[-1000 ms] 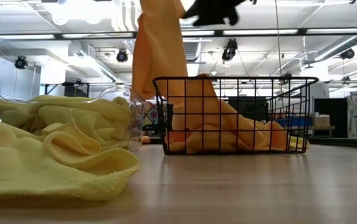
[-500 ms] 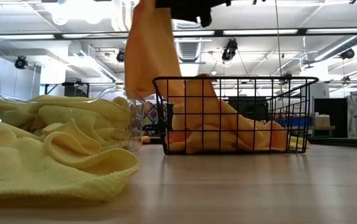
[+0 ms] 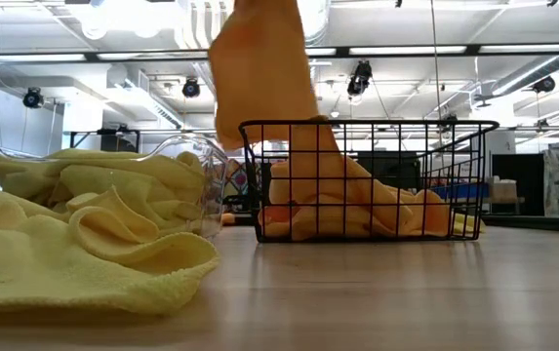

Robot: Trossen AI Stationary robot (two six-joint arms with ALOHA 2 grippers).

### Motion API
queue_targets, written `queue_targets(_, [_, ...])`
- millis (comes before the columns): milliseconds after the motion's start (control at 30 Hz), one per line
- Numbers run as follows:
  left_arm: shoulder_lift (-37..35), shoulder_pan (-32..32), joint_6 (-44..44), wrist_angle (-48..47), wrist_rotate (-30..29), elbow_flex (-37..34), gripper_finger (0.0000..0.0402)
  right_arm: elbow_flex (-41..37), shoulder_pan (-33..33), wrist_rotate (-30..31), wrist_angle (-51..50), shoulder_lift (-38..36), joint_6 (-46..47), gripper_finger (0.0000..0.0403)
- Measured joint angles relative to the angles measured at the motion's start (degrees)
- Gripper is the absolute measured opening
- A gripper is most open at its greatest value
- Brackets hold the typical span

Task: Sort microfiber towel by color & place in baskets
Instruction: Put the orange towel into the black wire basket

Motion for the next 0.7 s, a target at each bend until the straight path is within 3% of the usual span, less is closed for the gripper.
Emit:
queue_targets(167, [-0.1, 0.0, 4.0, -11.3, -7.6, 3.6, 0.0176, 7.1, 1.2, 0.0, -16.8, -0.3, 2.5, 0.0009])
queue_targets(300, [-0.1, 0.1, 4.6, -19.3, -13.7, 5.1, 0.021, 10.8, 1.2, 0.5, -27.4, -0.3, 5.2, 0.0009])
queue_targets(400, [-0.2, 0.1, 4.0, -22.4, -15.5, 5.1, 0.0222, 11.4, 1.1, 1.2, -32.3, -0.4, 7.4, 0.0009])
queue_targets(600, [-0.5, 0.1, 3.3, -24.5, -17.5, 3.6, 0.0225, 11.1, 1.1, 11.7, -42.5, -0.4, 11.4, 0.0009])
queue_targets(700, [-0.5, 0.1, 2.3, -24.5, -19.4, 3.4, 0.0225, 10.9, 0.7, 13.1, -47.0, -0.2, 14.5, 0.0009])
